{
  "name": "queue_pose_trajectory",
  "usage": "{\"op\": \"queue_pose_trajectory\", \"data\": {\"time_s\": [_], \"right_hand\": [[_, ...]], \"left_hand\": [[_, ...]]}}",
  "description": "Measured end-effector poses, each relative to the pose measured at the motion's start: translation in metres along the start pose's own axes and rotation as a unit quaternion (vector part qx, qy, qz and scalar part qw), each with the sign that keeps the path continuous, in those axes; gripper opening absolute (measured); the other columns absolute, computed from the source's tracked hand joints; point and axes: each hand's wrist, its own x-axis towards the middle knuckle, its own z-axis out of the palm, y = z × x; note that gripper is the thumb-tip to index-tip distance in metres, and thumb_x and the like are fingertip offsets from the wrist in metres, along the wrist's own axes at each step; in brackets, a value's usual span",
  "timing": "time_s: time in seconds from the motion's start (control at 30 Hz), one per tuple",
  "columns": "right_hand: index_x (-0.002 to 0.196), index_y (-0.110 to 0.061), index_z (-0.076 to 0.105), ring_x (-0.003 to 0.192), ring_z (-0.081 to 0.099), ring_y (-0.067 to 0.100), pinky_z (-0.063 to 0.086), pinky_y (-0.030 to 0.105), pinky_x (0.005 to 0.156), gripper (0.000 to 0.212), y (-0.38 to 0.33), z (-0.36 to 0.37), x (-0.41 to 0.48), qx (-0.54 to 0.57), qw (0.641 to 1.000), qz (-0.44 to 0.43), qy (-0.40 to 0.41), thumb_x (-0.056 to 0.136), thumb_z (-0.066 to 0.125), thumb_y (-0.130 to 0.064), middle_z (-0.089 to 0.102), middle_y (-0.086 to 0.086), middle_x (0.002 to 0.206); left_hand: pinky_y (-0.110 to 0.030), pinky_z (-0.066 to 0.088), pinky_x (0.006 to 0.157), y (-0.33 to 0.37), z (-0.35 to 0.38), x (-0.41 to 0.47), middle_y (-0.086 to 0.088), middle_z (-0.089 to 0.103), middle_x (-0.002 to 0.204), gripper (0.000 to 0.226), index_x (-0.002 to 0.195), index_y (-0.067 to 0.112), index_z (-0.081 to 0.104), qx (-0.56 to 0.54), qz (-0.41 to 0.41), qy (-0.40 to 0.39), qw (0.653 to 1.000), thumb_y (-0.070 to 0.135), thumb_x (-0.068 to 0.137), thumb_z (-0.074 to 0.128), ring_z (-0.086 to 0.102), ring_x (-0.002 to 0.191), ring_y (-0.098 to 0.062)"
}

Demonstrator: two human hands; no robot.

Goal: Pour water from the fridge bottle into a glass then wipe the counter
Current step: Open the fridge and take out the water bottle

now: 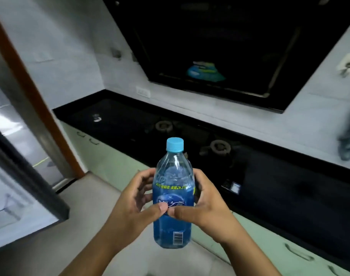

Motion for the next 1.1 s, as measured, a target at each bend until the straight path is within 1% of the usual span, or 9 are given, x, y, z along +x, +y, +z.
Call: {"op": "queue_pose_trajectory", "data": {"time_s": [0.17, 0.3, 0.37, 0.6, 0.67, 0.83, 0.93, 1.03, 1.1], "right_hand": [[0.123, -0.017, 0.059, 0.107, 0.067, 0.039, 0.056, 0.052, 0.092, 0.067, 0.021, -0.05, 0.009, 0.028, 0.993, 0.042, 0.107, 0.064, 0.089, -0.004, 0.068, 0.018, 0.115], [0.122, -0.014, 0.058, 0.101, 0.07, 0.034, 0.057, 0.037, 0.083, 0.062, 0.029, -0.079, 0.02, 0.048, 0.983, 0.055, 0.171, 0.068, 0.085, 0.002, 0.071, 0.016, 0.109], [0.121, -0.015, 0.058, 0.1, 0.071, 0.032, 0.057, 0.034, 0.083, 0.061, 0.03, -0.093, 0.022, 0.056, 0.976, 0.054, 0.205, 0.069, 0.083, 0.005, 0.072, 0.016, 0.109], [0.123, -0.011, 0.056, 0.103, 0.069, 0.039, 0.058, 0.042, 0.087, 0.062, 0.046, -0.152, 0.014, 0.081, 0.948, 0.05, 0.305, 0.07, 0.082, 0.01, 0.07, 0.02, 0.111], [0.123, -0.011, 0.057, 0.102, 0.069, 0.039, 0.058, 0.043, 0.087, 0.062, 0.051, -0.176, 0.01, 0.089, 0.943, 0.045, 0.318, 0.071, 0.082, 0.009, 0.07, 0.021, 0.111], [0.123, -0.013, 0.057, 0.105, 0.067, 0.045, 0.056, 0.056, 0.091, 0.062, 0.064, -0.244, -0.002, 0.096, 0.941, 0.04, 0.323, 0.07, 0.084, 0.004, 0.069, 0.022, 0.111], [0.122, -0.017, 0.058, 0.104, 0.068, 0.042, 0.058, 0.055, 0.087, 0.061, 0.068, -0.297, -0.016, 0.101, 0.946, 0.038, 0.305, 0.07, 0.084, 0.001, 0.069, 0.021, 0.111], [0.122, -0.018, 0.058, 0.104, 0.069, 0.04, 0.058, 0.05, 0.086, 0.061, 0.07, -0.349, -0.031, 0.109, 0.951, 0.046, 0.286, 0.071, 0.086, -0.001, 0.069, 0.019, 0.112], [0.124, -0.018, 0.057, 0.104, 0.069, 0.038, 0.058, 0.046, 0.086, 0.063, 0.073, -0.384, -0.043, 0.113, 0.953, 0.053, 0.278, 0.071, 0.087, -0.003, 0.07, 0.017, 0.112]], "left_hand": [[-0.037, 0.057, 0.089, -0.041, 0.042, 0.07, -0.012, 0.065, 0.128, 0.07, 0.134, 0.028, 0.053, -0.075, -0.067, -0.114, 0.988, 0.054, 0.076, 0.082, 0.065, 0.118, -0.033], [-0.044, 0.055, 0.095, -0.064, 0.065, 0.118, -0.01, 0.065, 0.13, 0.08, 0.138, 0.026, 0.049, -0.08, -0.088, -0.18, 0.976, 0.062, 0.073, 0.079, 0.063, 0.121, -0.03], [-0.048, 0.053, 0.098, -0.071, 0.079, 0.138, -0.01, 0.065, 0.131, 0.081, 0.14, 0.023, 0.047, -0.084, -0.091, -0.219, 0.968, 0.061, 0.075, 0.078, 0.062, 0.122, -0.03], [-0.042, 0.055, 0.095, -0.088, 0.143, 0.194, -0.012, 0.062, 0.135, 0.074, 0.144, 0.023, 0.045, -0.086, -0.103, -0.326, 0.936, 0.053, 0.084, 0.075, 0.062, 0.124, -0.031], [-0.041, 0.055, 0.095, -0.094, 0.167, 0.208, -0.012, 0.062, 0.134, 0.072, 0.144, 0.023, 0.045, -0.072, -0.101, -0.341, 0.932, 0.053, 0.085, 0.074, 0.062, 0.123, -0.031], [-0.038, 0.055, 0.094, -0.102, 0.232, 0.235, -0.011, 0.063, 0.133, 0.072, 0.144, 0.024, 0.045, -0.047, -0.109, -0.346, 0.931, 0.055, 0.085, 0.074, 0.062, 0.123, -0.03], [-0.036, 0.055, 0.095, -0.105, 0.279, 0.248, -0.012, 0.063, 0.133, 0.07, 0.146, 0.023, 0.043, -0.05, -0.12, -0.35, 0.928, 0.049, 0.088, 0.074, 0.062, 0.123, -0.03], [-0.046, 0.053, 0.099, -0.107, 0.329, 0.257, -0.012, 0.064, 0.132, 0.069, 0.144, 0.026, 0.046, -0.042, -0.128, -0.343, 0.93, 0.049, 0.086, 0.076, 0.062, 0.124, -0.031], [-0.047, 0.052, 0.099, -0.109, 0.364, 0.263, -0.012, 0.065, 0.129, 0.067, 0.139, 0.027, 0.051, -0.037, -0.131, -0.331, 0.934, 0.051, 0.082, 0.079, 0.062, 0.122, -0.032]]}}
